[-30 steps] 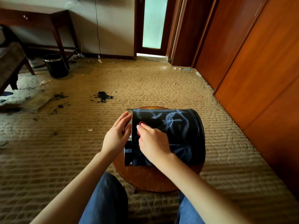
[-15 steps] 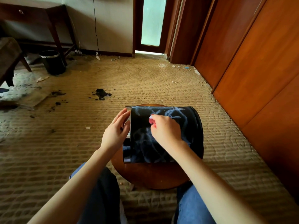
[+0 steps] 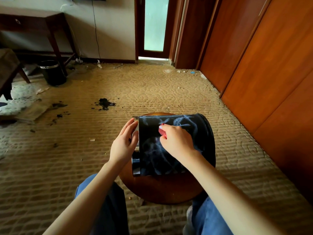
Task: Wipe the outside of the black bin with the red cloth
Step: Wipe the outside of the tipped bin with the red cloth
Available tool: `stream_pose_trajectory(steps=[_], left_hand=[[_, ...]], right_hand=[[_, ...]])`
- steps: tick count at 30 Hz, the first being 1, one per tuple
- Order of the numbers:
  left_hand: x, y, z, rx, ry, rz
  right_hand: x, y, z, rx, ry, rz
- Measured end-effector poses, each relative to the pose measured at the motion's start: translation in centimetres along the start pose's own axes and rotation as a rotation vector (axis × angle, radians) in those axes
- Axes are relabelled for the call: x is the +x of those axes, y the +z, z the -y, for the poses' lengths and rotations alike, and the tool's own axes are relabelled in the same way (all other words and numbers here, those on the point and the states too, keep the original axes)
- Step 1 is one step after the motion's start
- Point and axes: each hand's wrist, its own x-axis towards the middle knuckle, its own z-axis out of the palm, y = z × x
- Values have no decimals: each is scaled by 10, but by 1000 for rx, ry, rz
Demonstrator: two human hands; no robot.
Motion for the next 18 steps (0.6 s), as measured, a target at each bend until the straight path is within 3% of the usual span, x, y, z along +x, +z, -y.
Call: stream_pose_trajectory(steps=[3,9,14,18], left_hand=[[-2,2,0,1,9,-10],[-8,5,-2,51,27,-44],[-7,4,0,60,37,-36],[-7,6,2,60,42,-48]], right_hand=[[-3,-1,6,-41,10,-6],[-14,16,29,-82,-162,54],[-12,-2,-4,-53,-76,36],[-14,8,14,-93,-46,-15]])
